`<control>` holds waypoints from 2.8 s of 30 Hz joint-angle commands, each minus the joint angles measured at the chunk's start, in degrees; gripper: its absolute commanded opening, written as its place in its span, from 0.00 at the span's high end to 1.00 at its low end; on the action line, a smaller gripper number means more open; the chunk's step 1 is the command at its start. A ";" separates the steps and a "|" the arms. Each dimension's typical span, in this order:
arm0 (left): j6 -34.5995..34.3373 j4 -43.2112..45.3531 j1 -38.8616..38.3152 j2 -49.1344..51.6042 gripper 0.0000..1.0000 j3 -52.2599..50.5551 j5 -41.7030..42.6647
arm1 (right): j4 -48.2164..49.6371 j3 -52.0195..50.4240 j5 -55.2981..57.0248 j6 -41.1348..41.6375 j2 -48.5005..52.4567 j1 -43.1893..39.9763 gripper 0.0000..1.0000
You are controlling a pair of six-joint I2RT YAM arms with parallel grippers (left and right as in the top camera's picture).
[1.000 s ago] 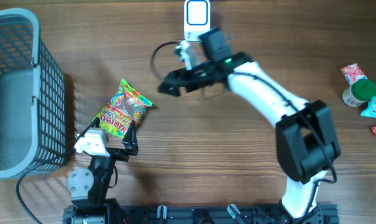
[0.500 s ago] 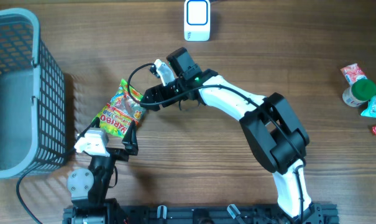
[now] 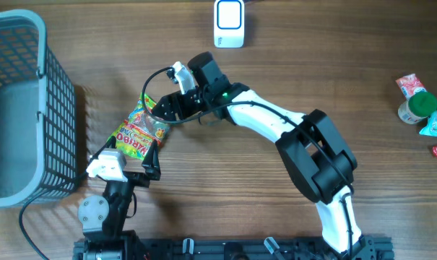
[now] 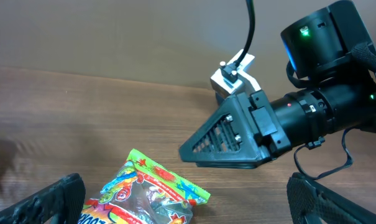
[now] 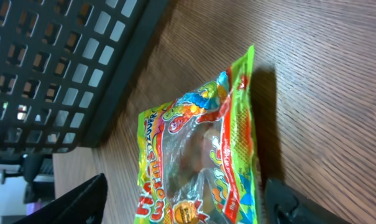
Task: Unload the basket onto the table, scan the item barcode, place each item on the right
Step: 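Reach the right gripper to the Haribo bag and grasp it, then lift the Haribo bag and turn it with the right gripper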
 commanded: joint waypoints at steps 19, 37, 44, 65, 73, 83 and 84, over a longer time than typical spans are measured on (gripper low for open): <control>0.07 0.04 0.26 -0.09 0.00 -0.59 -0.55 | 6.51 1.81 5.66 -4.13 12.09 3.78 0.31; 0.07 0.04 0.26 -0.09 0.00 -0.59 -0.55 | -30.75 4.09 12.66 8.90 -5.40 -12.20 0.96; 0.09 0.04 0.26 -0.09 0.00 -0.59 -0.55 | -48.78 4.09 11.69 26.12 -16.33 -26.10 0.96; 0.07 0.04 0.26 -0.09 0.00 -0.59 -0.55 | -75.06 2.60 1.01 30.95 -16.35 -29.05 0.96; 0.07 0.04 0.26 -0.09 0.00 -0.59 -0.55 | -73.48 2.60 -1.07 49.46 -16.33 -29.03 0.96; 0.07 0.04 0.26 -0.09 0.00 -0.59 -0.55 | -64.26 2.58 -0.31 56.59 -16.33 -29.51 0.09; 0.07 0.04 0.26 -0.09 0.00 -0.59 -0.55 | -62.23 2.58 0.94 55.65 -16.33 -29.81 0.08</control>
